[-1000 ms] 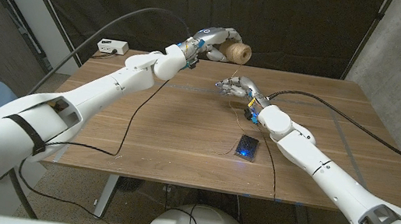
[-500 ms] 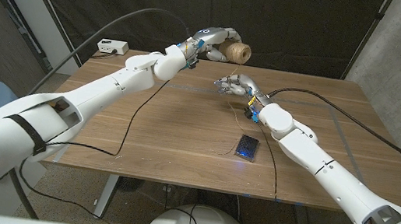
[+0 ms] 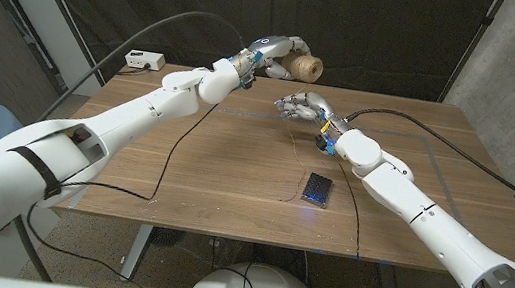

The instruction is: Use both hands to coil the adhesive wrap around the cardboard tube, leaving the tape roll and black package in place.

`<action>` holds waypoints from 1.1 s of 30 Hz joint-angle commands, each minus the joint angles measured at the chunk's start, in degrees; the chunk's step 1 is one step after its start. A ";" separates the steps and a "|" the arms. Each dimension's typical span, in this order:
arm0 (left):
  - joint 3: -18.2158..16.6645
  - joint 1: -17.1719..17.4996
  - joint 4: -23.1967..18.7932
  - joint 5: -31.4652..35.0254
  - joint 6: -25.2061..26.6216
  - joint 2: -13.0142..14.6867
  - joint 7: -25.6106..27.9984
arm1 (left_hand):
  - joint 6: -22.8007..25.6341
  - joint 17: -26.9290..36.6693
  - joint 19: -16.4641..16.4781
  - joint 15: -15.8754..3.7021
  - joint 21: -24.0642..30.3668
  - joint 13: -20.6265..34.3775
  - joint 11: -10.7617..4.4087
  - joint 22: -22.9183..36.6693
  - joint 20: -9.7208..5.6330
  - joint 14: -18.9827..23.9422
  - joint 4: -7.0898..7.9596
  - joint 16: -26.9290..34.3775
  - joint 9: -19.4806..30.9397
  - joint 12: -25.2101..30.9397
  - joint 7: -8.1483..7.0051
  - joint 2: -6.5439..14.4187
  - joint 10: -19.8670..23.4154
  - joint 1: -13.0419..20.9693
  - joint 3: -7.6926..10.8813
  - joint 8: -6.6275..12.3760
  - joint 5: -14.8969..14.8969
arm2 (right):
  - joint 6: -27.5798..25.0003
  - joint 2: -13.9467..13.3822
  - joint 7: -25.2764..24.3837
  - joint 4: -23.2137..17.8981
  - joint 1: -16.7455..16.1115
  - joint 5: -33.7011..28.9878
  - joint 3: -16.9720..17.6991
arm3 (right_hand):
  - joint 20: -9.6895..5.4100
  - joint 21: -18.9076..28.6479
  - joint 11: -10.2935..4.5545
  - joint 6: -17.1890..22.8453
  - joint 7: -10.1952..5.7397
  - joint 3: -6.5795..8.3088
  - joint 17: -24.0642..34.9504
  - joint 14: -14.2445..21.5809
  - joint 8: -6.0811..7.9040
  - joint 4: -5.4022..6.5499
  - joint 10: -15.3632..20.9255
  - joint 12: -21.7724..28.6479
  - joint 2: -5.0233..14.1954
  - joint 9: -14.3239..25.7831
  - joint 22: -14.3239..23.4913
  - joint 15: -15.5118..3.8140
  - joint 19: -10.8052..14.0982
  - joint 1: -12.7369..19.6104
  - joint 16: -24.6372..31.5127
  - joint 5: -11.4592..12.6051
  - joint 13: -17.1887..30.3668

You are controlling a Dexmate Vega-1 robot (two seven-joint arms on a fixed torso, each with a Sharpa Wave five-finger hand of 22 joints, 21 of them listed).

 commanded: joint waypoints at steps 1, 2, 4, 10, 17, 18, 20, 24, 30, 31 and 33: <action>0.26 -0.12 0.55 -0.27 -0.07 -0.36 0.16 | 0.67 4.08 -0.26 -0.05 0.35 0.15 0.20 0.07 0.23 0.50 0.60 0.24 0.12 -0.11 0.59 3.98 0.47 1.25 1.25 0.18 0.55 | -0.64 -1.40 1.71 -2.31 0.05 0.67 0.45 | -2.07 0.16 0.18 0.09 -0.05 -0.21 0.30 -0.39 -0.29 0.02 0.19 -0.19 0.30 0.04 -0.03 -5.98 -0.26 -0.43 -0.12 0.13 0.00; 0.24 -0.08 0.58 -0.33 -0.08 -0.39 0.25 | 0.58 4.13 -0.28 -0.06 0.36 0.16 0.21 0.06 0.26 0.42 0.61 0.26 0.13 -0.11 0.54 3.98 0.49 1.24 1.22 0.15 0.54 | -0.88 -1.49 1.84 -2.51 0.06 0.78 0.49 | -2.05 0.17 0.18 0.12 -0.04 -0.21 0.31 -0.43 -0.30 0.05 0.22 -0.23 0.35 0.04 -0.03 -5.97 -0.25 -0.46 -0.14 0.14 -0.03; 0.24 -0.05 0.56 -0.32 0.01 -0.41 0.36 | 0.65 4.12 -0.30 -0.01 0.40 0.19 0.37 0.05 0.23 0.43 0.59 0.24 0.11 -0.12 0.50 3.99 0.44 1.28 1.26 0.16 0.57 | -1.35 -1.68 2.00 -2.86 0.07 0.91 0.54 | -2.05 0.19 0.23 0.11 0.17 -0.25 0.39 -0.49 -0.38 0.02 0.26 -0.32 0.36 0.04 -0.03 -5.98 -0.22 -0.46 -0.12 0.16 -0.11; 0.18 0.11 0.50 -0.23 0.16 -0.36 0.89 | 0.68 4.00 -0.31 -0.01 0.52 0.23 0.30 0.02 0.21 0.50 0.57 0.10 0.07 -0.11 0.53 3.99 0.56 1.32 1.36 0.13 0.67 | -2.22 -2.34 2.11 -3.95 -0.17 1.04 0.73 | -1.97 0.25 0.36 0.42 0.27 -0.27 0.58 -0.51 -0.46 0.03 0.62 -0.48 0.59 0.05 -0.03 -5.97 -0.19 -0.52 -0.03 0.20 -0.32; 0.16 -0.20 1.01 -0.33 0.54 -0.43 0.93 | 0.61 4.08 -0.39 -0.03 0.65 0.24 0.36 -0.03 0.20 0.43 0.62 0.12 -0.07 -0.15 0.65 4.01 0.61 1.28 1.36 -0.02 0.72 | -2.73 -3.49 3.81 -5.06 -0.27 2.01 0.90 | -1.87 0.33 0.37 0.86 0.32 -0.40 0.72 -0.48 -0.51 -0.01 0.91 -0.66 0.59 0.05 -0.03 -5.95 -0.08 -0.59 0.06 0.20 -0.54; 0.19 -0.28 1.15 -0.28 0.51 -0.47 1.06 | 0.60 4.05 -0.44 0.01 0.66 0.19 0.32 -0.03 0.20 0.50 0.59 0.11 -0.07 -0.17 0.60 3.98 0.64 1.31 1.38 -0.03 0.73 | -2.71 -3.69 4.11 -5.26 -0.29 2.14 0.91 | -1.88 0.32 0.45 0.88 0.29 -0.40 0.72 -0.49 -0.52 0.00 0.88 -0.71 0.62 0.05 -0.03 -5.94 -0.12 -0.62 0.05 0.21 -0.56; 0.26 -0.44 1.35 -0.21 0.48 -0.49 1.13 | 0.66 3.99 -0.43 -0.06 0.71 0.24 0.32 -0.05 0.13 0.51 0.60 0.04 -0.11 -0.17 0.60 3.93 0.62 1.26 1.38 -0.05 0.75 | -2.79 -4.07 4.66 -5.71 -0.41 2.57 1.05 | -1.88 0.34 0.60 0.99 0.35 -0.45 0.76 -0.48 -0.55 0.01 0.97 -0.77 0.62 0.05 -0.03 -5.91 -0.09 -0.69 0.06 0.20 -0.63; 0.51 -0.80 1.89 -0.19 0.42 -0.57 0.96 | 0.68 4.08 -0.45 -0.06 0.79 0.27 0.26 -0.07 0.16 0.49 0.61 0.11 -0.16 -0.20 0.48 3.98 0.57 1.28 1.38 -0.09 0.76 | -2.51 -4.66 5.74 -6.34 -0.59 3.59 1.39 | -1.84 0.38 0.59 1.18 0.48 -0.53 0.79 -0.48 -0.59 0.01 1.17 -0.84 0.60 0.05 -0.03 -5.91 -0.05 -0.77 0.07 0.20 -0.74; 0.82 -1.29 2.82 -0.37 -0.04 -0.85 0.98 | 0.79 4.15 -0.48 -0.03 0.89 0.24 0.19 -0.10 0.15 0.48 0.62 0.15 -0.15 -0.28 0.46 4.01 0.52 1.29 1.38 -0.06 0.79 | -1.39 -5.17 7.06 -6.88 -0.80 4.87 1.84 | -1.83 0.40 0.56 1.41 0.52 -0.62 0.84 -0.43 -0.68 0.01 1.25 -1.05 0.62 0.05 -0.03 -5.92 -0.07 -0.89 0.09 0.21 -0.90; 0.90 -1.38 2.92 -0.27 -0.04 -0.87 1.03 | 0.82 4.14 -0.51 -0.06 0.89 0.23 0.20 -0.11 0.14 0.46 0.66 0.14 -0.15 -0.28 0.48 4.01 0.55 1.24 1.37 -0.05 0.79 | -1.15 -5.29 7.34 -6.96 -0.80 5.00 1.86 | -1.84 0.40 0.56 1.36 0.50 -0.63 0.86 -0.42 -0.73 -0.01 1.25 -1.10 0.62 0.05 -0.03 -5.95 -0.10 -0.87 0.10 0.21 -0.93; 0.98 -1.49 3.11 -0.32 -0.13 -0.96 1.07 | 0.84 4.13 -0.49 -0.06 0.94 0.23 0.18 -0.12 0.16 0.47 0.67 0.12 -0.15 -0.29 0.44 3.99 0.58 1.22 1.37 -0.05 0.80 | -0.73 -5.35 8.04 -6.88 -0.68 5.46 1.87 | -1.82 0.40 0.53 1.39 0.49 -0.66 0.85 -0.45 -0.77 -0.01 1.31 -1.14 0.61 0.05 -0.03 -5.94 -0.11 -0.92 0.07 0.21 -0.97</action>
